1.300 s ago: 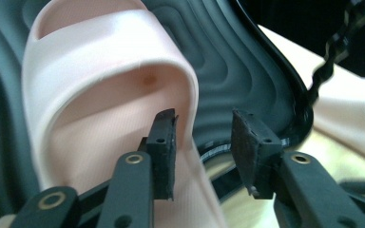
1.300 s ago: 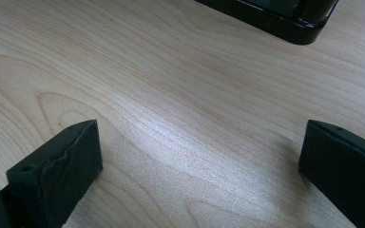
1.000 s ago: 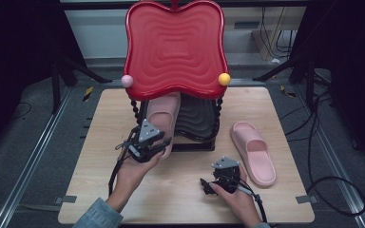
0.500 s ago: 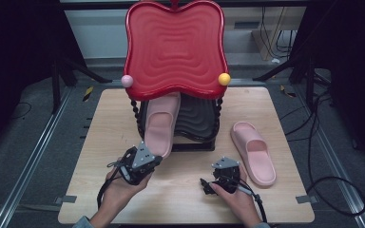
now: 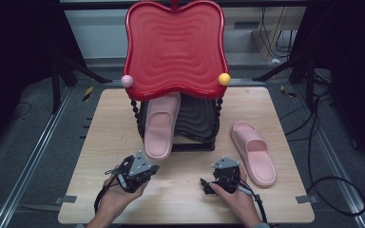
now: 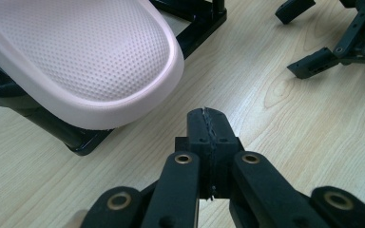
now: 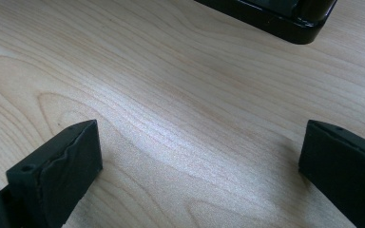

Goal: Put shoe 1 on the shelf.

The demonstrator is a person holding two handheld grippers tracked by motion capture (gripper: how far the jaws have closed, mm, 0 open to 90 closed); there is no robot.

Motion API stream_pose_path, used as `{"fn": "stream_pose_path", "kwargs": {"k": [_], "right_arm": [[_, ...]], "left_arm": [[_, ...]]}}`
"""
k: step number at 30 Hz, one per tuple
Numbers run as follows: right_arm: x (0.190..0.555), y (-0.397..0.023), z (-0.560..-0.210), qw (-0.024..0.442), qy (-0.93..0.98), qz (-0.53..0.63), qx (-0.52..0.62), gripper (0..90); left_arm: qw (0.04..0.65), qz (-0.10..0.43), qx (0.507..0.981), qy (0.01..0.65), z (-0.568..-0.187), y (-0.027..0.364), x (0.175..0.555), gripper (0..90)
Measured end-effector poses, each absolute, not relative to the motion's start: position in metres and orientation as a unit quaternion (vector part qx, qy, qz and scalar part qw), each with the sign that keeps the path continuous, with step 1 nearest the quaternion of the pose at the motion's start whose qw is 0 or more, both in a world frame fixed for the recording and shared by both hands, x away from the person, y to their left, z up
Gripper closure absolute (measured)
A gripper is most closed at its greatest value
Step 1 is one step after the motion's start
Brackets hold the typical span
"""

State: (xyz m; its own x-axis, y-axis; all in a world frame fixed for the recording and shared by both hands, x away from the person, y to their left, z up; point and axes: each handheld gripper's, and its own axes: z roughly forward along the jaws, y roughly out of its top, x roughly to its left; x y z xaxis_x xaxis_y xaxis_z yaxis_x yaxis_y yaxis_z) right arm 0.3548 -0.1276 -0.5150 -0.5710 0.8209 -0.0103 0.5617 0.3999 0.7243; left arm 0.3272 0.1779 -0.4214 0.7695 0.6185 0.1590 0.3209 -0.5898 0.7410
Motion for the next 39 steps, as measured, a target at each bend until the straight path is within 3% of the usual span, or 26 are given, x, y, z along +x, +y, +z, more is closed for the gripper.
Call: {"fn": "stream_pose_path", "kwargs": {"k": [14,25,39], "right_arm": [[0.355,-0.128,-0.515,0.187,0.816,0.347,0.424,0.8],[0.355,-0.128,-0.515,0.187,0.816,0.347,0.423,0.8],[0.355,-0.128,-0.515,0.187,0.816,0.347,0.424,0.8]], "left_arm": [[0.338,0.202,0.883,0.255,-0.423,0.164,0.345,90.0],[0.371,0.199,0.865,0.272,-0.416,0.161,0.362,90.0],[0.359,0.197,0.869,0.276,-0.412,0.157,0.369,90.0]]}}
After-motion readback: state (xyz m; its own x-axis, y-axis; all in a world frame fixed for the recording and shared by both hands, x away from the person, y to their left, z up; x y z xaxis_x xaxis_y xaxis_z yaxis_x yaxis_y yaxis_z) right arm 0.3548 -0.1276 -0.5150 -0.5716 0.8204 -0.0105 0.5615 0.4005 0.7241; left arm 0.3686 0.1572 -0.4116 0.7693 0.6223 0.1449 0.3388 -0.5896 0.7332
